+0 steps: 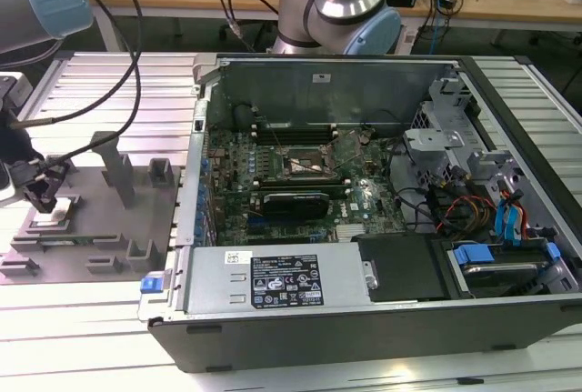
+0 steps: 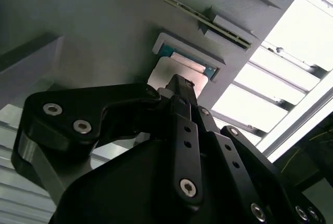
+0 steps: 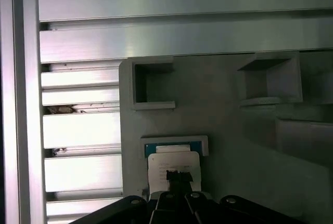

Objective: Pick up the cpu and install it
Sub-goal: 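Pick up the cpu and move it towards the insertion slot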

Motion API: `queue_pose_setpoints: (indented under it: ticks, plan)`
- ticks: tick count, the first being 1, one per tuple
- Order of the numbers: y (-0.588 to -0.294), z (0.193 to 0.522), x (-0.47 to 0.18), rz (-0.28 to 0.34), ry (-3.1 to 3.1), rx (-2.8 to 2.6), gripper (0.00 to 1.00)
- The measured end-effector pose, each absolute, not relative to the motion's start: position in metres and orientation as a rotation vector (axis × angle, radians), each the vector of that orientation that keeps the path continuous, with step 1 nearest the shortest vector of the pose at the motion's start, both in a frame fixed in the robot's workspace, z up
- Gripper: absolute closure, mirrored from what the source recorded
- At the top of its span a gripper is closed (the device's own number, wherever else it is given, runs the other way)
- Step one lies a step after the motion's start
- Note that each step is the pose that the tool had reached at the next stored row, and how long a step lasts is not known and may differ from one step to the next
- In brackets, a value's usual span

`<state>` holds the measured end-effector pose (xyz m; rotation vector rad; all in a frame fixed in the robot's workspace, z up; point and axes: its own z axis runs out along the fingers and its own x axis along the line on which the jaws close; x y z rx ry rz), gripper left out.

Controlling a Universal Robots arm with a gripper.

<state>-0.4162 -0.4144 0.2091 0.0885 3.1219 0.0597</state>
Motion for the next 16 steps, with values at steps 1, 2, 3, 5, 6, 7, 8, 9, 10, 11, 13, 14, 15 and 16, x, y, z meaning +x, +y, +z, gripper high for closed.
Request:
queue_pose_setpoints:
  ticks: [1,2,3,5,6,7,8,9,10,11,13,14,15,16]
  plan:
    - [-0.4144,0.2091,-0.4161,0.06,3.122,0.088,0.89]
    - [-0.4144,0.209,-0.4161,0.06,3.122,0.088,0.89]
    - [-0.4144,0.209,-0.4161,0.06,3.122,0.088,0.89]
    - [-0.4144,0.209,-0.4161,0.06,3.122,0.088,0.76]
    - [-0.4144,0.209,-0.4161,0.06,3.122,0.088,0.71]
    - [-0.4144,0.209,-0.4161,0.06,3.122,0.088,0.71]
    - [-0.4144,0.209,-0.4161,0.06,3.122,0.088,0.71]
    - [-0.4144,0.209,-0.4161,0.06,3.122,0.088,0.64]
    - [-0.4144,0.209,-0.4161,0.06,3.122,0.088,0.58]
    - [-0.4144,0.209,-0.4161,0.06,3.122,0.088,0.52]
    - [-0.4144,0.209,-0.4161,0.06,3.122,0.088,0.46]
    - [-0.4144,0.209,-0.4161,0.06,3.122,0.088,0.4]
    - [-0.4144,0.2089,-0.4161,0.06,3.122,0.088,0.4]
    - [-0.4144,0.2079,-0.4161,0.06,3.121,0.088,0.4]
